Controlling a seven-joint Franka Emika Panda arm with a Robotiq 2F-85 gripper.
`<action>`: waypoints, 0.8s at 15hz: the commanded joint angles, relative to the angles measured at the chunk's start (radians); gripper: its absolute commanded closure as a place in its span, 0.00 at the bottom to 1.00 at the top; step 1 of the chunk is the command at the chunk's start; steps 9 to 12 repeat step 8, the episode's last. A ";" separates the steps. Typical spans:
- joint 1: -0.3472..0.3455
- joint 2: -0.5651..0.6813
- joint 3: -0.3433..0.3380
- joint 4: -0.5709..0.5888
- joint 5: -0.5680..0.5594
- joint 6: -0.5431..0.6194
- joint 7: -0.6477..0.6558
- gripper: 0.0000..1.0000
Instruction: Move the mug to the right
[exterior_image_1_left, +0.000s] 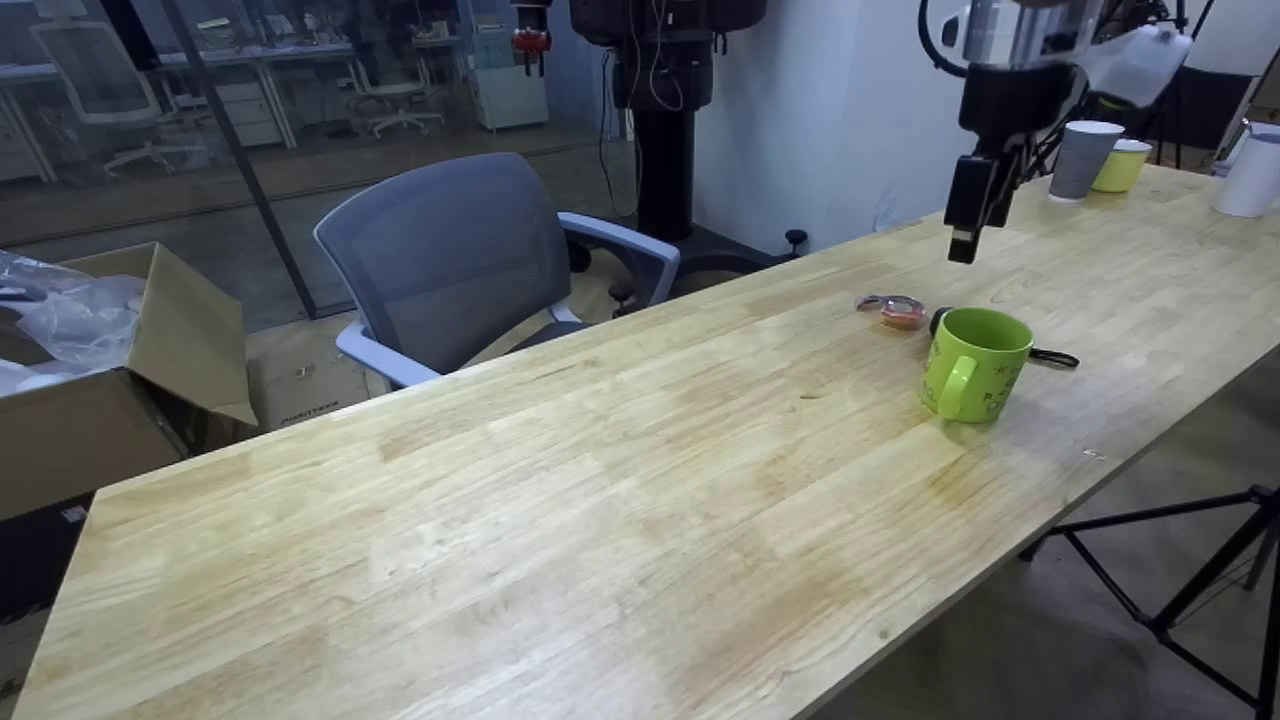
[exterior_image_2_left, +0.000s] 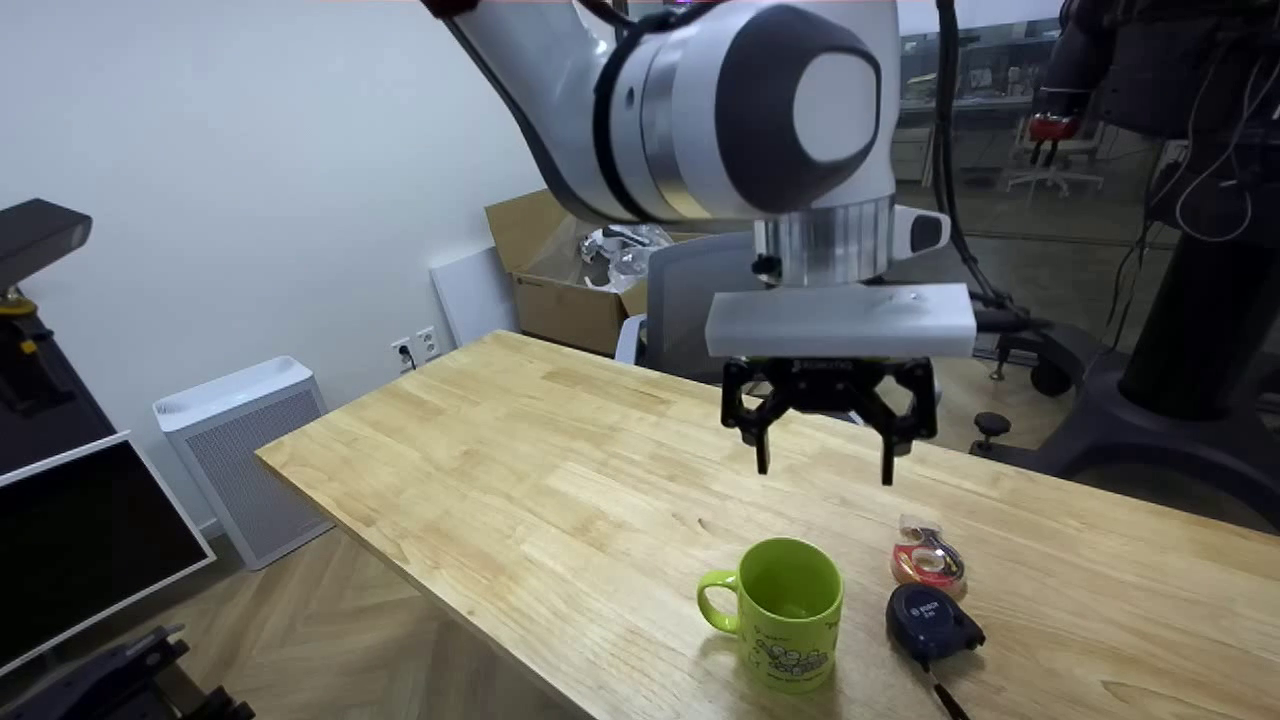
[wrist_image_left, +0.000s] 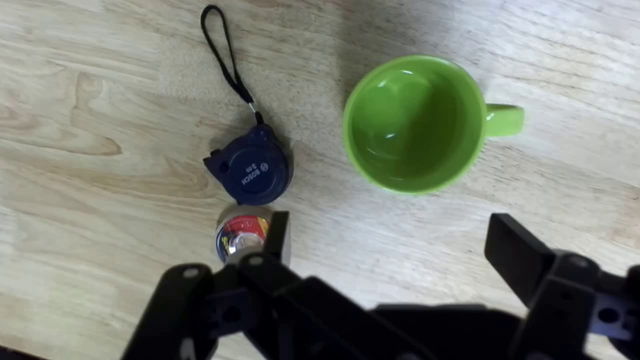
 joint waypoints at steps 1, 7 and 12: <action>0.023 -0.043 0.009 0.048 0.002 -0.128 0.018 0.00; 0.023 -0.043 0.008 0.035 0.001 -0.109 0.000 0.00; 0.022 -0.042 0.008 0.035 0.001 -0.109 0.000 0.00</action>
